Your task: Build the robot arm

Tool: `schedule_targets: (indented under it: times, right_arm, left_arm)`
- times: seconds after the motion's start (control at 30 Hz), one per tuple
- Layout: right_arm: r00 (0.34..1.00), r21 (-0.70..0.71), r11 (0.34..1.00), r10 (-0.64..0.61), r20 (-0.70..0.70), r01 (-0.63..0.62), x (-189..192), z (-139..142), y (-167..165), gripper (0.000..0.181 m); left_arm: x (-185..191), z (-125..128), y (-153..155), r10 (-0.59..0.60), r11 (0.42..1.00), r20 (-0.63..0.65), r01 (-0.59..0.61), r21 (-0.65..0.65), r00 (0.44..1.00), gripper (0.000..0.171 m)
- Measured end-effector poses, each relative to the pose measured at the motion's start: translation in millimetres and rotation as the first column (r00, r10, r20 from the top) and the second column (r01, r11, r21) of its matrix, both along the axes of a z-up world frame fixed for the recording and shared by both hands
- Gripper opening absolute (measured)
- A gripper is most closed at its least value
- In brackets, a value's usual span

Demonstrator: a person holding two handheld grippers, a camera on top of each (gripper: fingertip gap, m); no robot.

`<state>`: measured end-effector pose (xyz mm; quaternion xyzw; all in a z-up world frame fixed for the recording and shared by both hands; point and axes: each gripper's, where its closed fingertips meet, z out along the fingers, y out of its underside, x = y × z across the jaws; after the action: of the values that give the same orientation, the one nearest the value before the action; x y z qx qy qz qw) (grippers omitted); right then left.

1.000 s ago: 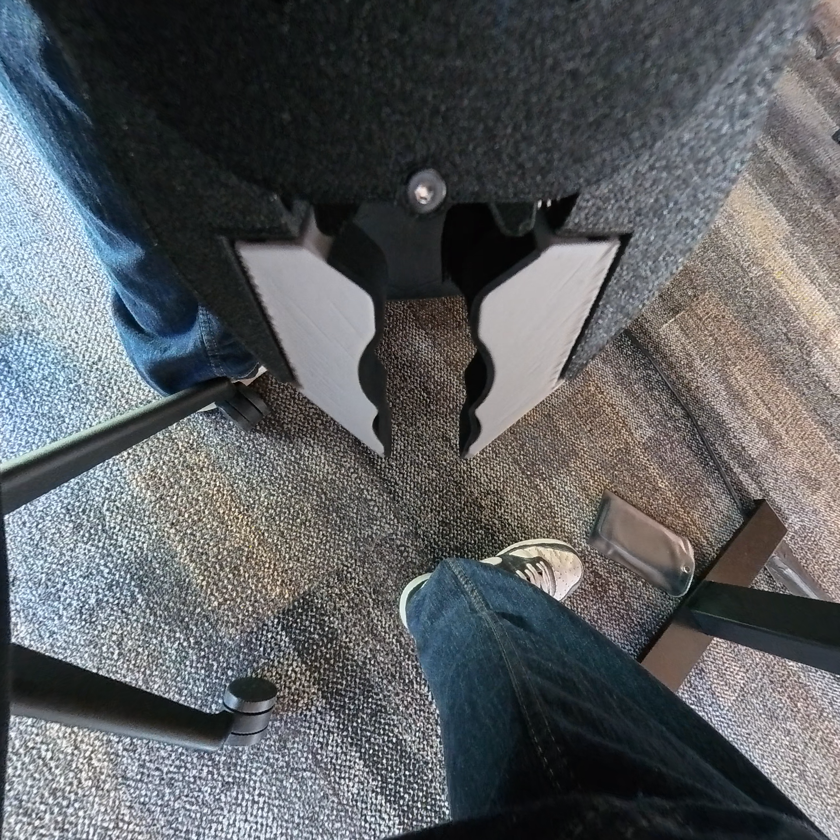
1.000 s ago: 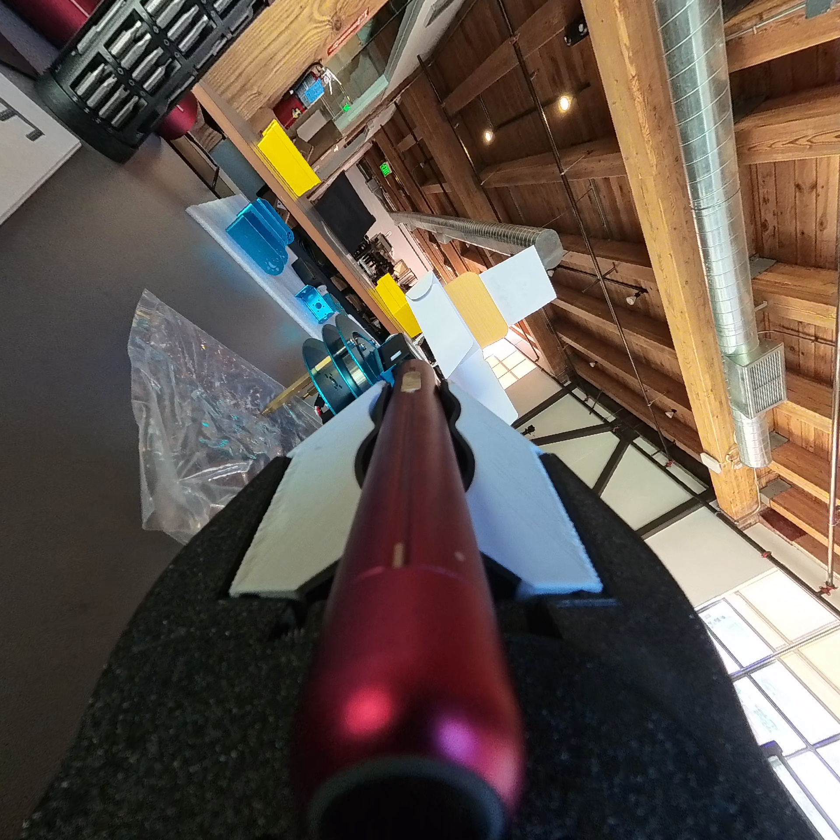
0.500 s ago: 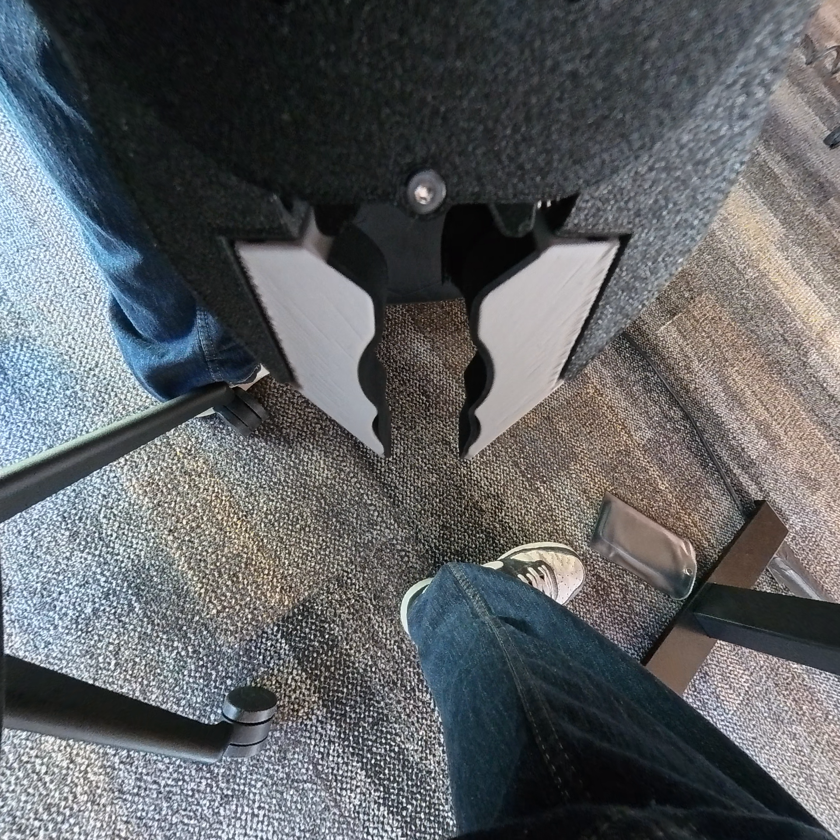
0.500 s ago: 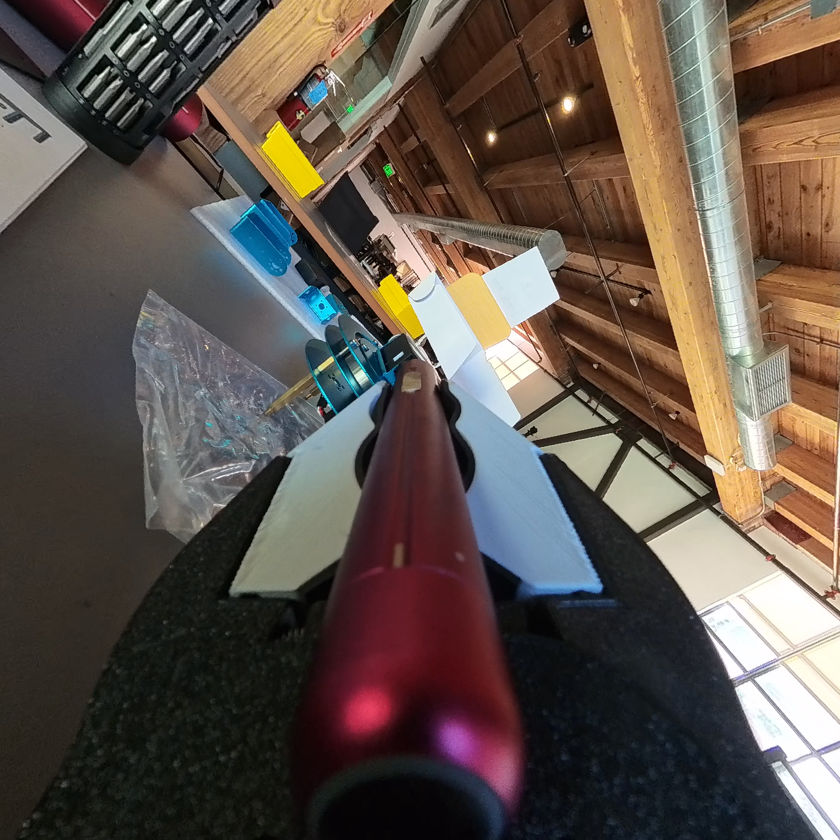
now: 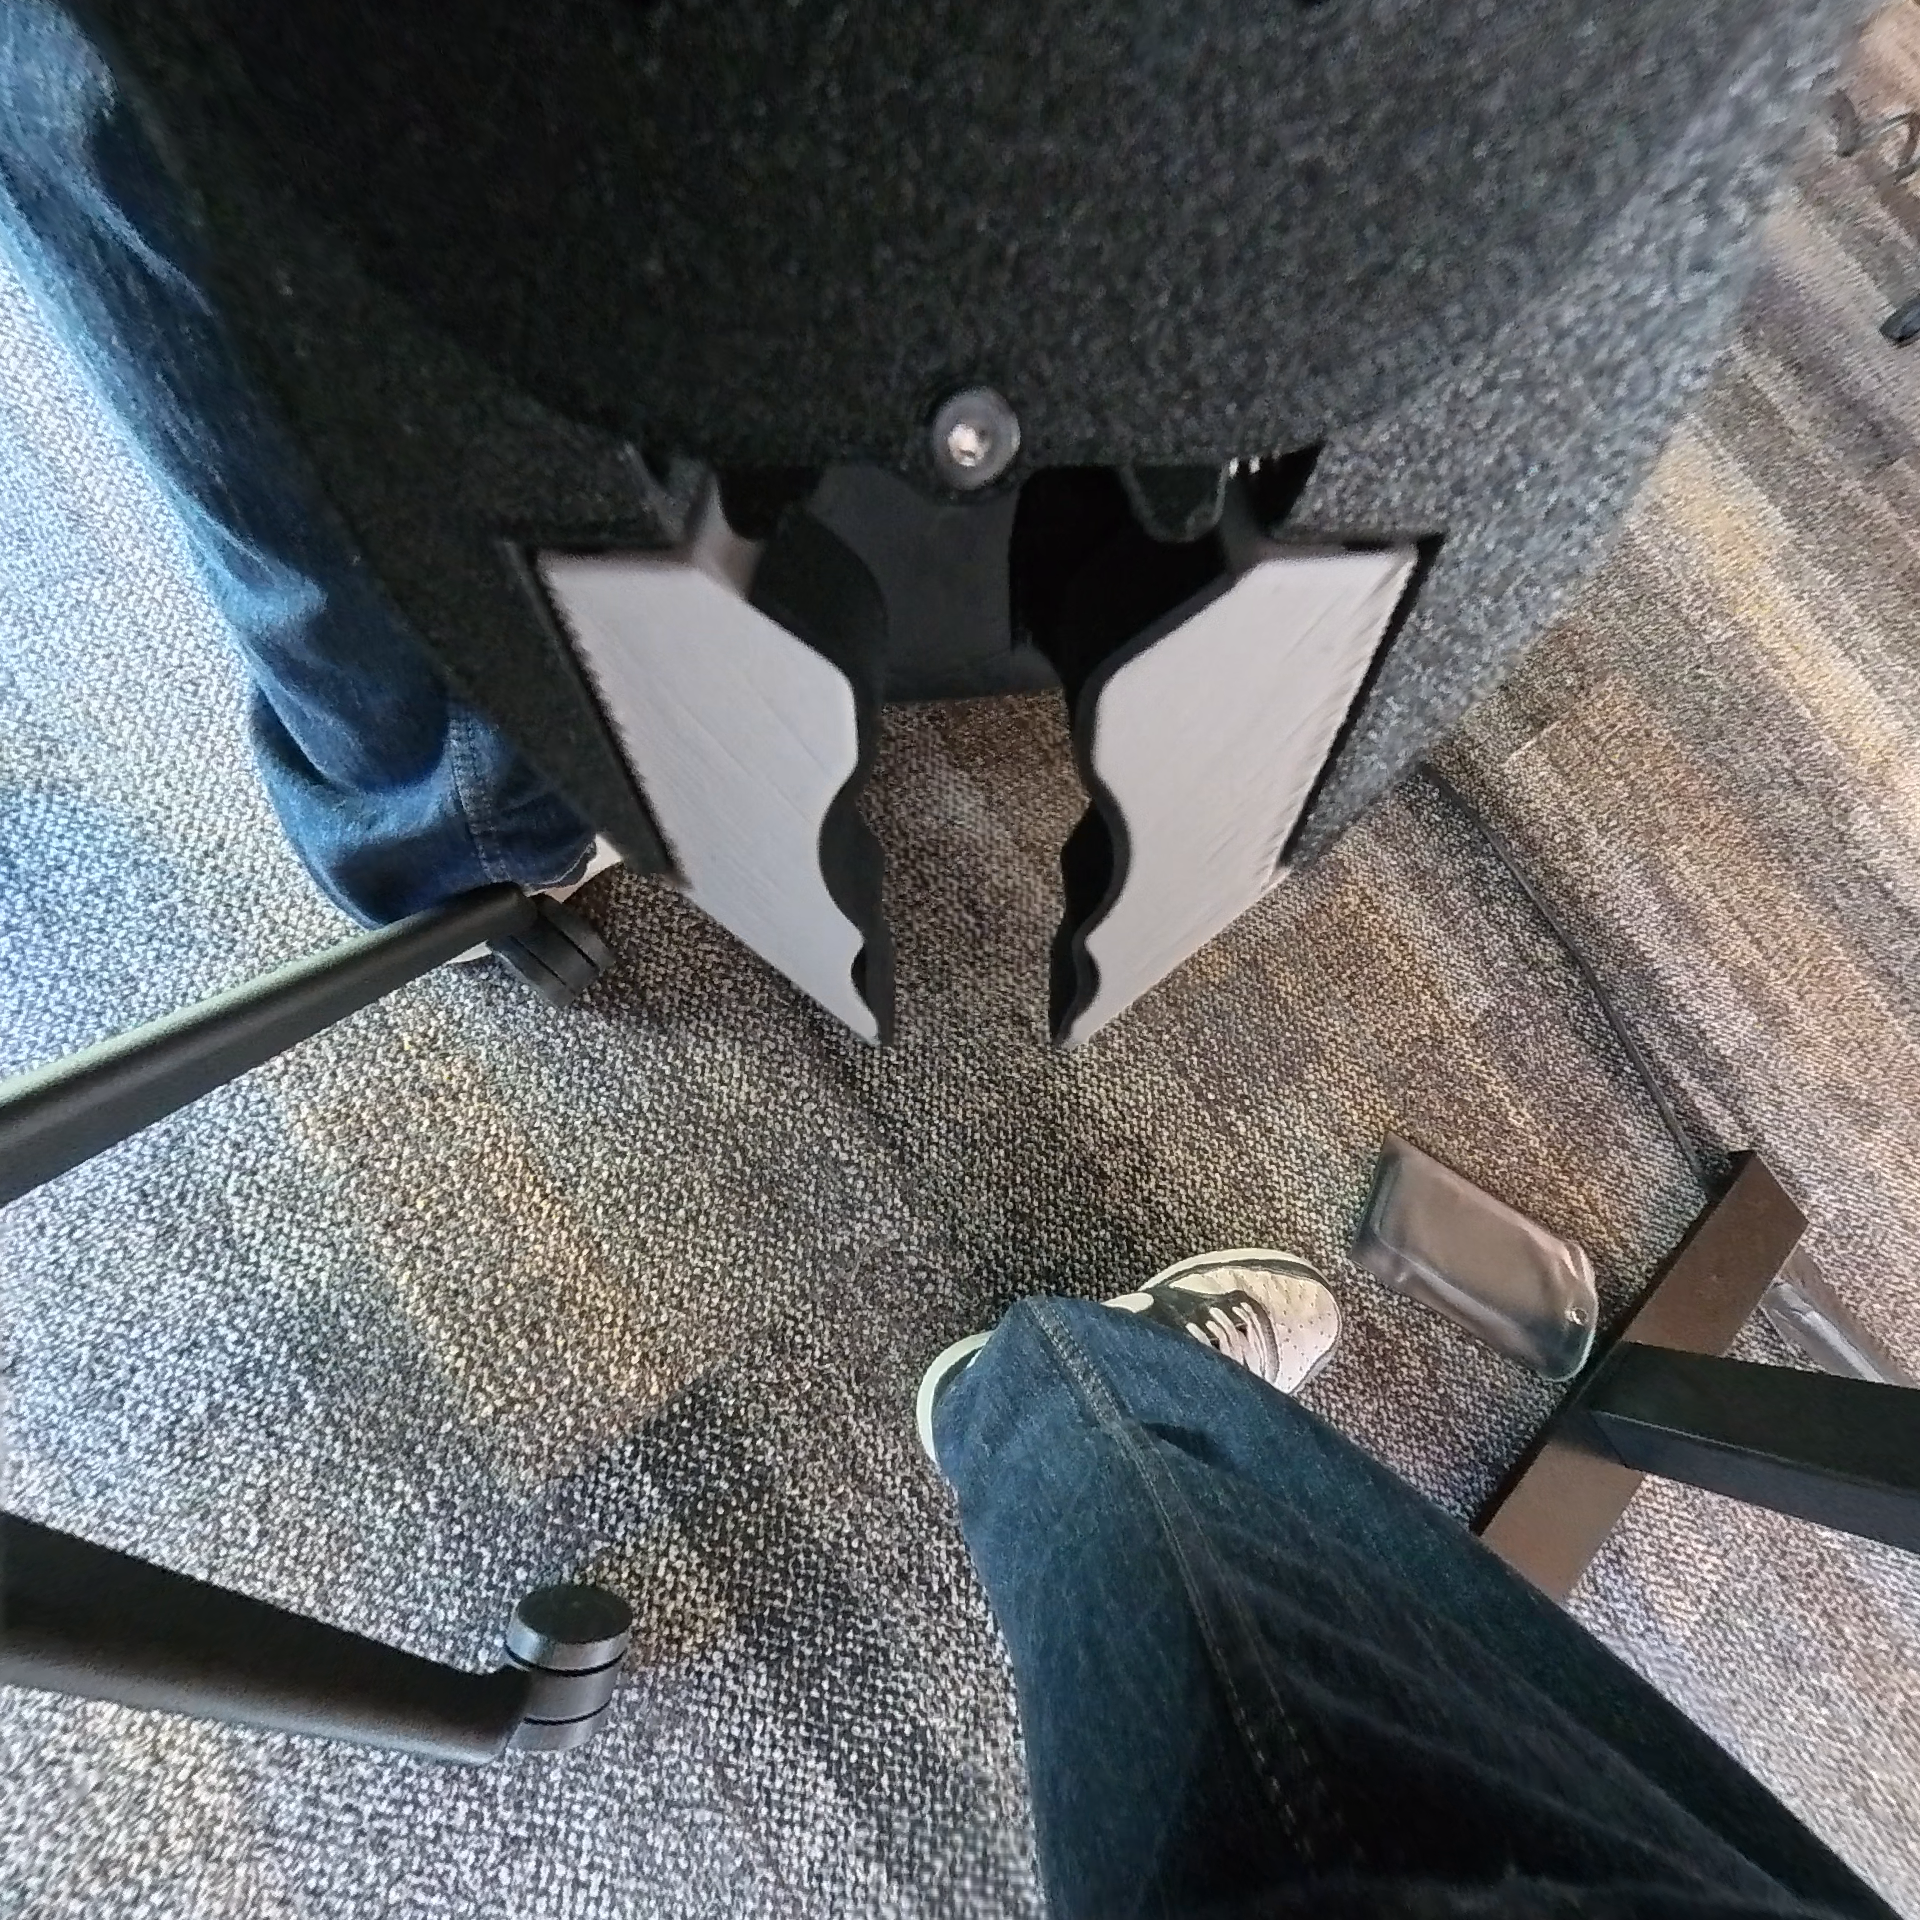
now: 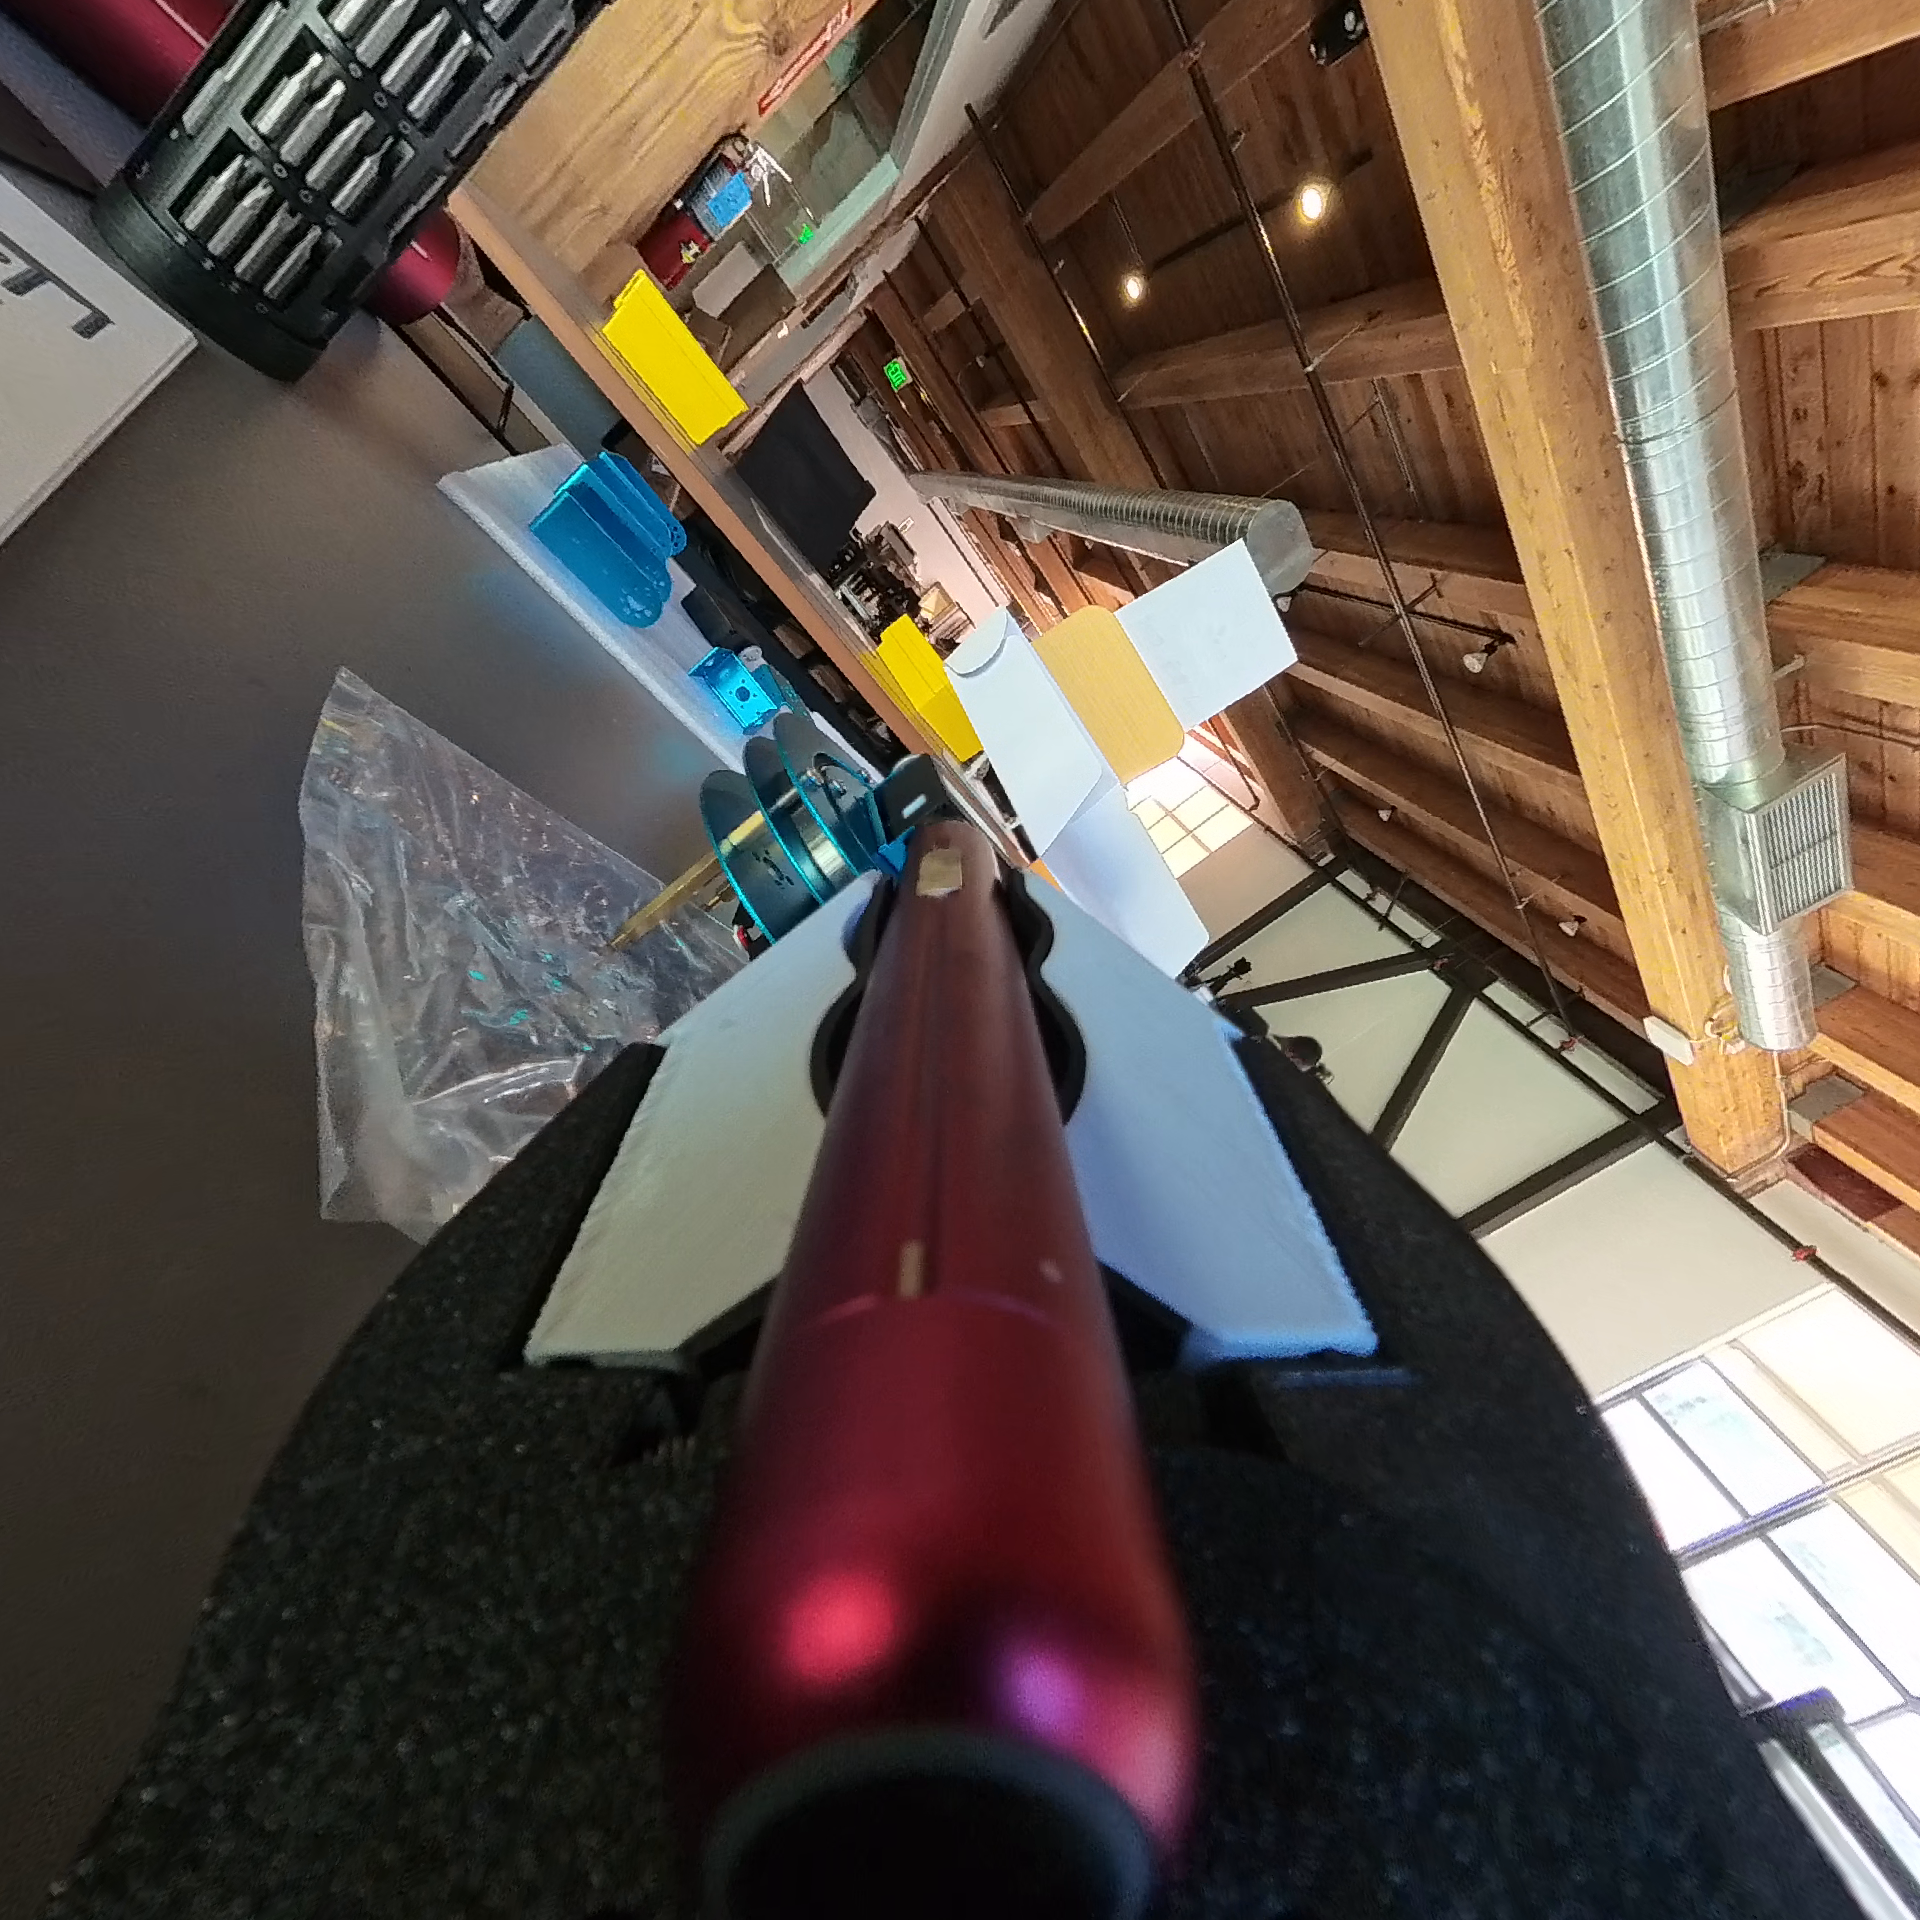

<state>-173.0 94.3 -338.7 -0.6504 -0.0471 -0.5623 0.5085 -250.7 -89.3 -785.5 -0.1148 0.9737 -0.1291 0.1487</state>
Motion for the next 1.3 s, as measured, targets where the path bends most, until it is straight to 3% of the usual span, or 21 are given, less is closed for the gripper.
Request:
schedule_targets:
  times: [0.67,1.3]
  right_arm:
    - [0.998,0.017,0.999,0.036,-0.054,-0.035,2.2,-2.9,-2.4,0.02]
    - [0.997,0.026,0.998,0.053,-0.048,-0.052,-0.6,-1.6,-3.0,0.02]
  left_arm:
    - [-15.9,-31.3,-14.1,-0.075,0.991,-0.077,0.083,0.105,0.994,0.029]
    - [-14.9,-39.3,-18.8,-0.081,0.989,-0.11,0.093,0.114,0.991,0.029]
